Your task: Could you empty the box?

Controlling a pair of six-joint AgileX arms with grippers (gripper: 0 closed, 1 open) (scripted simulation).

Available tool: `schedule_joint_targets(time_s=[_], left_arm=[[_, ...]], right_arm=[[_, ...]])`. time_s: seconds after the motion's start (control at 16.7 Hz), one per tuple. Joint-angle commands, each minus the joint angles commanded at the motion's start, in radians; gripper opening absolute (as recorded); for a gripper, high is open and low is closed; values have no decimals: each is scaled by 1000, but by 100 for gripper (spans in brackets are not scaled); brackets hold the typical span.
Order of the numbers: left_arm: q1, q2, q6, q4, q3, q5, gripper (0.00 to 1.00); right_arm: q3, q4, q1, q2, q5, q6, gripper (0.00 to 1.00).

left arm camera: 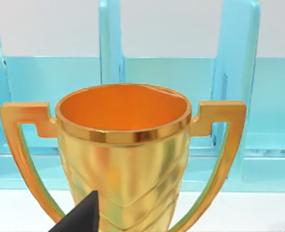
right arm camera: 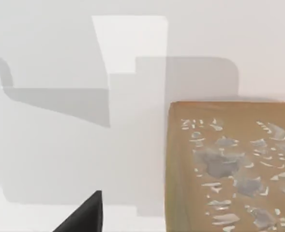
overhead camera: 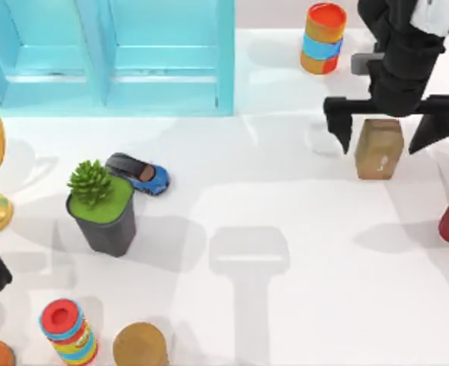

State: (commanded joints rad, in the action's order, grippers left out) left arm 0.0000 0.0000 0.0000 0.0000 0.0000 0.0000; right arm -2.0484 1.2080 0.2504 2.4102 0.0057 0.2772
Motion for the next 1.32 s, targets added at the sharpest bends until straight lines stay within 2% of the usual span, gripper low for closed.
schedule_joint_targets(time_s=[0.48,0.9,1.08,1.32], left_arm=[[0,0,0,0,0,0,100],[0,0,0,0,0,0,100],[0,0,0,0,0,0,100],[0,0,0,0,0,0,100]], right_arm=[[-263,264,-2,-2,0,-2,100],[-264,276,-15,-12,0,-16,100],[-189,264,-112,-74,-2,-114,100],[-23,236,-367,-213,-7,-363,100]])
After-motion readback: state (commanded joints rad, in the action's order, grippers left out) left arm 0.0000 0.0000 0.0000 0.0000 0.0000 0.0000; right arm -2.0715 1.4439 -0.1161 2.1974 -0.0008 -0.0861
